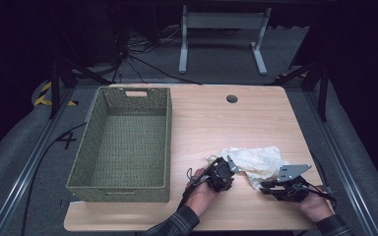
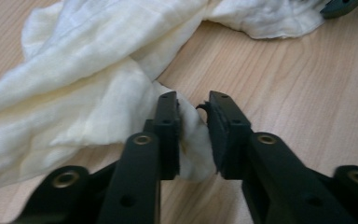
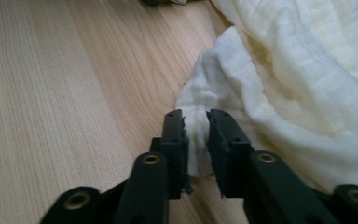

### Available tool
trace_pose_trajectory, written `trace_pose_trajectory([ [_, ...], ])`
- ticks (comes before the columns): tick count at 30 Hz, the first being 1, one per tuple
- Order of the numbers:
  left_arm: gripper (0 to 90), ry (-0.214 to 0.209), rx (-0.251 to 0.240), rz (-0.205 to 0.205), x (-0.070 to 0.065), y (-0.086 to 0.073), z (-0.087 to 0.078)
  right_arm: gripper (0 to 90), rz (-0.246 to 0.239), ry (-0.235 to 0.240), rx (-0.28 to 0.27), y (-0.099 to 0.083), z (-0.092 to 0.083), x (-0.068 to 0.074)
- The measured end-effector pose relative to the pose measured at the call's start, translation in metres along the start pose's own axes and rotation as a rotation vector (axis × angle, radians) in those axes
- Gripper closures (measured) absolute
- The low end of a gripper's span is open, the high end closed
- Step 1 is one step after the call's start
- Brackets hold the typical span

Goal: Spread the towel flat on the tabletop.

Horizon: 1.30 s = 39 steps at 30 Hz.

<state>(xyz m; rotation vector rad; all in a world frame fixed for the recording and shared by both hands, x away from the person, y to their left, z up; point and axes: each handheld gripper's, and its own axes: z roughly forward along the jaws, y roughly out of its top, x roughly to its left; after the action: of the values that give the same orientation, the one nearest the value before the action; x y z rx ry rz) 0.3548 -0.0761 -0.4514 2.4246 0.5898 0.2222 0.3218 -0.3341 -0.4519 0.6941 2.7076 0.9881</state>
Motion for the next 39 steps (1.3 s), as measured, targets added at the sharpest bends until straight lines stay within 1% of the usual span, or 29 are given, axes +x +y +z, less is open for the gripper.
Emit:
trace_pose_trajectory([
  [1,82.0,-0.010,-0.001,-0.005,0.002,0.000,-0.001,83.4,0.007,0.003,0.004,0.000,-0.001,-0.001],
  [3,84.9,-0.013,-0.008,-0.011,0.005,-0.001,-0.003,85.5,0.014,0.001,0.010,0.000,-0.002,-0.003],
  [4,85.2,-0.016,-0.007,-0.018,0.006,-0.002,-0.005,85.9,0.018,-0.001,0.014,-0.001,-0.002,-0.004],
  [6,85.4,-0.017,-0.028,-0.039,0.011,-0.003,-0.011,86.2,0.023,-0.014,0.019,-0.002,-0.006,-0.006],
  [7,85.6,-0.017,-0.028,-0.039,0.011,-0.003,-0.011,86.2,0.023,-0.014,0.019,-0.002,-0.006,-0.006],
  [9,85.6,-0.012,-0.056,-0.067,0.016,-0.006,-0.020,86.3,0.042,-0.028,0.006,-0.005,-0.014,-0.012],
  [11,85.7,-0.013,-0.071,-0.086,0.020,-0.008,-0.027,86.3,0.061,-0.032,-0.014,-0.007,-0.021,-0.017],
  [14,85.7,0.001,-0.094,-0.112,0.023,-0.011,-0.034,86.4,0.084,-0.046,-0.046,-0.010,-0.033,-0.025],
  [16,85.9,0.006,-0.094,-0.113,0.023,-0.011,-0.035,86.4,0.095,-0.058,-0.055,-0.013,-0.038,-0.030],
  [17,85.9,0.009,-0.094,-0.116,0.023,-0.011,-0.036,86.4,0.095,-0.058,-0.055,-0.013,-0.038,-0.030],
  [19,86.0,0.030,-0.099,-0.119,0.024,-0.011,-0.038,86.5,0.120,-0.071,-0.067,-0.020,-0.048,-0.038],
  [20,86.1,0.030,-0.099,-0.119,0.024,-0.011,-0.038,86.5,0.120,-0.071,-0.067,-0.020,-0.048,-0.038],
  [22,86.2,0.041,-0.101,-0.128,0.025,-0.011,-0.041,86.7,0.138,-0.088,-0.084,-0.025,-0.056,-0.043],
  [25,86.3,0.060,-0.104,-0.136,0.024,-0.012,-0.046,86.8,0.154,-0.116,-0.098,-0.032,-0.066,-0.046],
  [28,86.3,0.069,-0.122,-0.130,0.018,-0.014,-0.053,86.8,0.167,-0.139,-0.095,-0.039,-0.073,-0.046],
  [30,86.2,0.049,-0.127,-0.135,0.015,-0.017,-0.056,86.8,0.176,-0.147,-0.089,-0.045,-0.076,-0.044],
  [31,86.2,0.040,-0.115,-0.132,0.013,-0.019,-0.056,86.8,0.182,-0.145,-0.089,-0.046,-0.076,-0.043],
  [32,86.2,0.032,-0.112,-0.133,0.012,-0.020,-0.056,86.8,0.184,-0.138,-0.088,-0.047,-0.076,-0.042],
  [34,86.1,0.006,-0.086,-0.143,0.009,-0.026,-0.055,86.8,0.180,-0.125,-0.077,-0.048,-0.073,-0.039],
  [35,86.0,0.006,-0.086,-0.143,0.009,-0.026,-0.055,86.7,0.180,-0.113,-0.069,-0.049,-0.071,-0.037],
  [36,85.9,-0.006,-0.080,-0.147,0.007,-0.031,-0.056,86.7,0.183,-0.104,-0.064,-0.050,-0.070,-0.035],
  [37,85.8,-0.006,-0.080,-0.147,0.007,-0.031,-0.056,86.7,0.183,-0.104,-0.064,-0.050,-0.070,-0.035],
  [39,85.2,-0.020,-0.076,-0.147,0.006,-0.035,-0.058,86.4,0.191,-0.081,-0.061,-0.054,-0.070,-0.032],
])
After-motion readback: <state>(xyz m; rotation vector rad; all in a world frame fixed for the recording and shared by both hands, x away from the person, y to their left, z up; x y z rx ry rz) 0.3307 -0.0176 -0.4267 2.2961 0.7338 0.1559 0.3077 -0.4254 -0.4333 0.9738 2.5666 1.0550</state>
